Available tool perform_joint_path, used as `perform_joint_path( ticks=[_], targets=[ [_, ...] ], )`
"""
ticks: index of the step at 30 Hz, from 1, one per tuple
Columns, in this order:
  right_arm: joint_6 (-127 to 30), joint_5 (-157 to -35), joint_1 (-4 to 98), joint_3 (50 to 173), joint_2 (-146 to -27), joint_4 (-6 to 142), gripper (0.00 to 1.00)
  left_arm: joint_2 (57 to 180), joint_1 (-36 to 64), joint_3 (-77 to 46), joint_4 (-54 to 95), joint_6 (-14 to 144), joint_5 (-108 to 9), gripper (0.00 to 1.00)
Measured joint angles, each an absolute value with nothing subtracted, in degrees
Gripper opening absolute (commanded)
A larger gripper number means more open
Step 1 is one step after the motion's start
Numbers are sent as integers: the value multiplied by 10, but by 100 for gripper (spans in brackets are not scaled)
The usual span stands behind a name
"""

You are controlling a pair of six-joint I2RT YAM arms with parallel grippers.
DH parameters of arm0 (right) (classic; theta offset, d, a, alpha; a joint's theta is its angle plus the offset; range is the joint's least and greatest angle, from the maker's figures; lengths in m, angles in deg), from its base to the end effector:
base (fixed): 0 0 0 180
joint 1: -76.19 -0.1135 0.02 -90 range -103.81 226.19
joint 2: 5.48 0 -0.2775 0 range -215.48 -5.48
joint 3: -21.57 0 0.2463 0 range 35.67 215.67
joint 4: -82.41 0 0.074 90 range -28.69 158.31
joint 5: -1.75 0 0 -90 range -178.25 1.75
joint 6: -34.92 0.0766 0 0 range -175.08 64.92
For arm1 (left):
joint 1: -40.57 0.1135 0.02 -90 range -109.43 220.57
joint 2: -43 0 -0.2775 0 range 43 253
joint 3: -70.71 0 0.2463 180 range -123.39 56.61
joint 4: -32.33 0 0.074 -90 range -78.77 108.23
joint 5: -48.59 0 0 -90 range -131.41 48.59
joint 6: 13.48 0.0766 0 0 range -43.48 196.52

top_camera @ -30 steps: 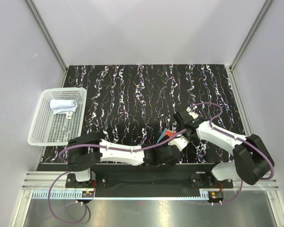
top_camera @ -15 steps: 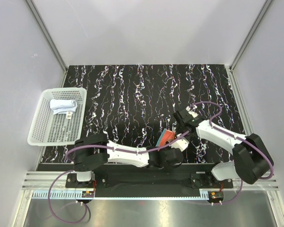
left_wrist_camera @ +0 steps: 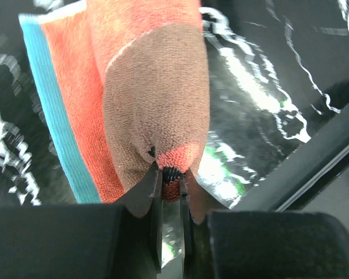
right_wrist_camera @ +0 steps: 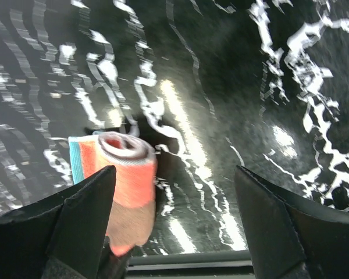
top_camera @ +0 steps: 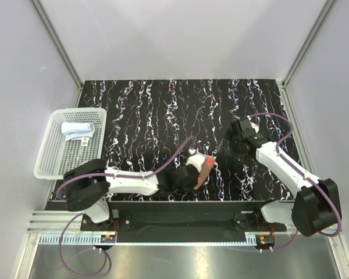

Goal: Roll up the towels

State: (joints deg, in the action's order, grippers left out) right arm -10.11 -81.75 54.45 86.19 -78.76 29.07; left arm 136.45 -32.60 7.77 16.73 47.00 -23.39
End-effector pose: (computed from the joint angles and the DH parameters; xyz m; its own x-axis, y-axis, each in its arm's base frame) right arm 0.2393 0.0861 0.2096 -0.8054 0.4348 -0.4028 0.3542 0.8980 0.2611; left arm 0.1242 -0.3288 0.1596 -0.5995 0.3634 -0.7131 0.6352 0.7581 -0.1476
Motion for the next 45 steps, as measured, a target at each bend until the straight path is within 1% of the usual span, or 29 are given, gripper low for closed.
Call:
perform_joint_path(
  ticks=[6,12,15,21,25,29,34,36,42,45],
  targets=[
    [-112,-834,546,850,-731,323,88,1291,-226,215,313,368,-366,0],
    [-114,-909,546,767,-683,404,88,1287,-155,323,495,255,-480,0],
    [-109,-964,547,718,-683,465,88,1299,-126,360,569,195,-521,0],
    [-58,-1070,548,584,-690,645,84,1315,-85,398,644,101,-570,0],
    [-31,-1113,548,538,-701,743,83,1333,-65,424,698,52,-593,0],
    [-22,-1141,546,530,-717,823,81,1387,-52,445,791,-1,-614,0],
    [-22,-1149,519,529,-756,894,79,1505,-45,463,950,-80,-635,0],
    [-23,-1147,502,529,-782,911,78,1539,-44,466,990,-107,-639,0],
    [-25,-1147,461,542,-875,971,75,1573,-40,469,1033,-153,-646,0],
    [-26,-1150,452,557,-918,1014,71,1573,-37,469,1032,-158,-650,0]
  ],
)
